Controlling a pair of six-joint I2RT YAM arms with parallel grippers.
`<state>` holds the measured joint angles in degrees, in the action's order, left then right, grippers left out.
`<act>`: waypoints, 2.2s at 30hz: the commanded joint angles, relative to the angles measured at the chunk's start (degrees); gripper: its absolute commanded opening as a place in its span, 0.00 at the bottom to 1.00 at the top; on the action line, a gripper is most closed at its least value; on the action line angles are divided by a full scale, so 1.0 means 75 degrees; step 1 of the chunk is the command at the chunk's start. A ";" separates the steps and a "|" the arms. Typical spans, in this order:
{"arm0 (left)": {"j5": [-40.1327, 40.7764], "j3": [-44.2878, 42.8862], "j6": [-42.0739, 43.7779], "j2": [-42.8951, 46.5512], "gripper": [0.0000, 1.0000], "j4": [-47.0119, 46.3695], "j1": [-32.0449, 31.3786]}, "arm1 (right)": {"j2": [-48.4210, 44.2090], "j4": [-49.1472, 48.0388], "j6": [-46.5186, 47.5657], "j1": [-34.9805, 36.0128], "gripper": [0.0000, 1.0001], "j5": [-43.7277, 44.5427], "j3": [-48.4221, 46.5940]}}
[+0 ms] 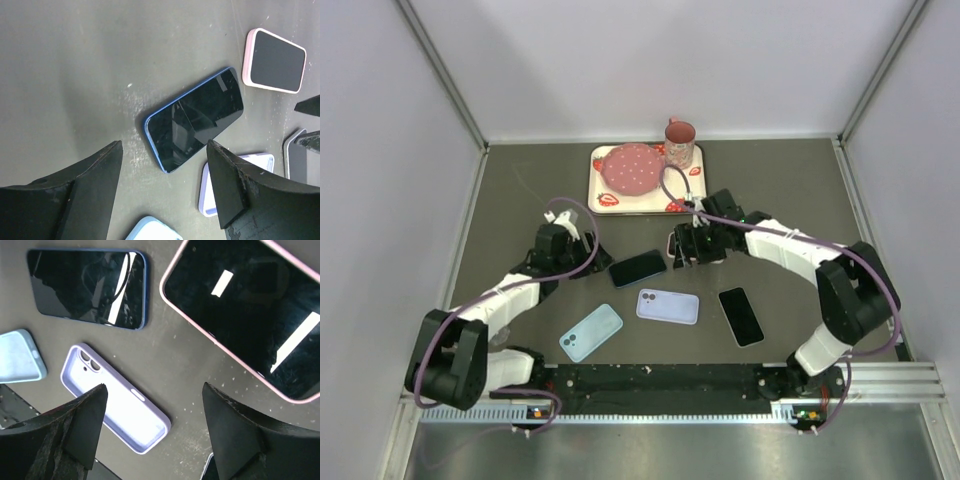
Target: Put the phone into the phone case
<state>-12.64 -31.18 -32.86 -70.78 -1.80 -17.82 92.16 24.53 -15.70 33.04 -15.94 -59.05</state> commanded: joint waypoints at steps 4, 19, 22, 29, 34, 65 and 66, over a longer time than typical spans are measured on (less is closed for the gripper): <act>-0.1710 0.0805 -0.0950 -0.0323 0.72 -0.1212 0.0817 | 0.0403 -0.1103 -0.0600 -0.0326 0.71 -0.1470 -0.0272; -0.2649 0.0654 -0.1173 -0.1917 0.64 -0.1810 0.1005 | 0.1833 -0.1713 -0.0812 -0.0385 0.49 -0.1613 -0.0916; -0.2744 0.0630 -0.1243 -0.2222 0.63 -0.1985 0.1005 | 0.2137 -0.1643 -0.0812 -0.0397 0.45 -0.1519 -0.1197; -0.2428 0.0571 -0.1243 -0.2375 0.61 -0.1915 0.0994 | 0.2746 -0.1595 -0.0906 -0.0385 0.40 -0.1378 -0.1853; -0.2416 0.0559 -0.1278 -0.2550 0.59 -0.2126 0.0994 | 0.3098 -0.1548 -0.0953 -0.0385 0.36 -0.1577 -0.2065; -0.3669 0.0805 -0.2462 -0.3171 0.54 -0.6157 0.0677 | 0.3064 -0.2228 -0.1363 -0.0374 0.25 -0.2221 -0.1584; -0.3670 0.0852 -0.2497 -0.3183 0.53 -0.6378 0.0677 | 0.3052 -0.2275 -0.1386 -0.0374 0.25 -0.2280 -0.1573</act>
<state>-34.89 -25.41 -48.16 -94.15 -37.30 -10.68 114.56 12.51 -24.32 29.30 -28.58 -71.77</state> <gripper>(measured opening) 0.539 0.257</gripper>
